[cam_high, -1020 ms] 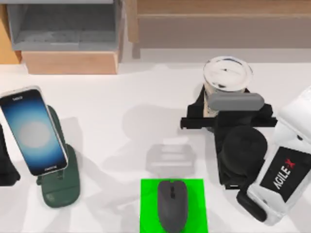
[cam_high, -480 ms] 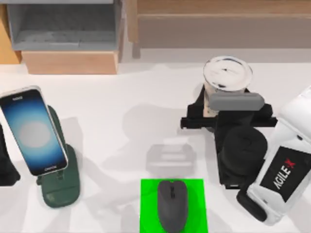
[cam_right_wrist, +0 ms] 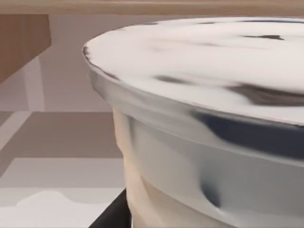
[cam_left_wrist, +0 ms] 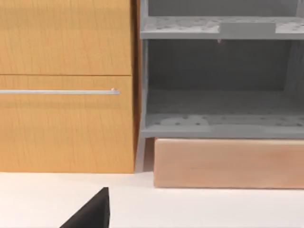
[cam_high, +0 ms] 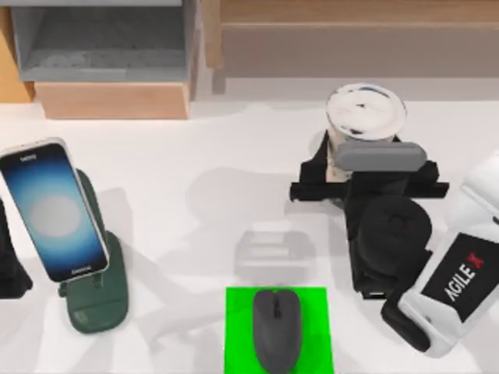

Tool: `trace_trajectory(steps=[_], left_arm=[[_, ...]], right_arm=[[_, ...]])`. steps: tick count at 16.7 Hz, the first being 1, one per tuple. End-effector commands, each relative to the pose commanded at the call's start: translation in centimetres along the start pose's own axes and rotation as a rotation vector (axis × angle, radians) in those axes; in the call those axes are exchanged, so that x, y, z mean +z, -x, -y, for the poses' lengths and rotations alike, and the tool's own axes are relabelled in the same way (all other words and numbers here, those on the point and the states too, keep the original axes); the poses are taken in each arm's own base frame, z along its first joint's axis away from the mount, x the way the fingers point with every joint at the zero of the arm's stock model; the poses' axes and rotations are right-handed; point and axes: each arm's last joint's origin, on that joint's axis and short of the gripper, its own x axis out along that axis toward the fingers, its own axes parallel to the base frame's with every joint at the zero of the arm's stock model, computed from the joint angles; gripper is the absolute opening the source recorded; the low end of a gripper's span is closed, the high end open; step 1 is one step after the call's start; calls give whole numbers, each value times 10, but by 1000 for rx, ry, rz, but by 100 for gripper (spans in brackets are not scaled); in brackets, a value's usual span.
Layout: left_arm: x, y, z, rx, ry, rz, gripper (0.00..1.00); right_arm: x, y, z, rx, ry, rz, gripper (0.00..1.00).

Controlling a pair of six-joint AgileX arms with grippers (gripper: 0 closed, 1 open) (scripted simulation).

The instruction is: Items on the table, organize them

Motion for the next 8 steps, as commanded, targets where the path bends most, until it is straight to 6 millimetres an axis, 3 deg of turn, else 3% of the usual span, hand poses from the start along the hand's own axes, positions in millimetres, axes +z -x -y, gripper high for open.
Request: trace_trajectory(steps=[3,8], left_arm=[[0,0,0,0,0,0,100],[0,0,0,0,0,0,100]], right_arm=[[4,-3,-1,0,-18,18,0],[51,-36,8,4,-105,147,0]])
